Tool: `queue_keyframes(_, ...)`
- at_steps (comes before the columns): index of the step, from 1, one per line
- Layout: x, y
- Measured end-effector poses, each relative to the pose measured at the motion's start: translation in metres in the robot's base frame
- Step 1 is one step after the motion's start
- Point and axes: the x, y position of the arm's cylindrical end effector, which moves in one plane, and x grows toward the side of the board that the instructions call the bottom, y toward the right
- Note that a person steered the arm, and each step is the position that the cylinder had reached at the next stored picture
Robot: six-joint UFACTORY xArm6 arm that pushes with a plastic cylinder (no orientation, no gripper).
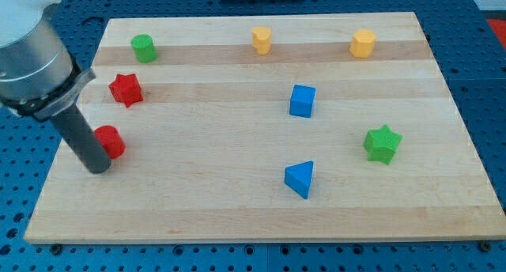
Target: Push the green star along with blue triangle to the bottom center
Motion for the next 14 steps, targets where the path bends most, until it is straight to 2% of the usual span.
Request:
queue_keyframes(3, -0.007, 0.001)
queue_keyframes(4, -0.003, 0.042)
queue_keyframes(6, -0.034, 0.133)
queue_keyframes(9, -0.029, 0.156)
queue_keyframes(11, -0.037, 0.207)
queue_keyframes(12, -0.061, 0.228)
queue_keyframes(13, -0.052, 0.293)
queue_keyframes(14, -0.073, 0.352)
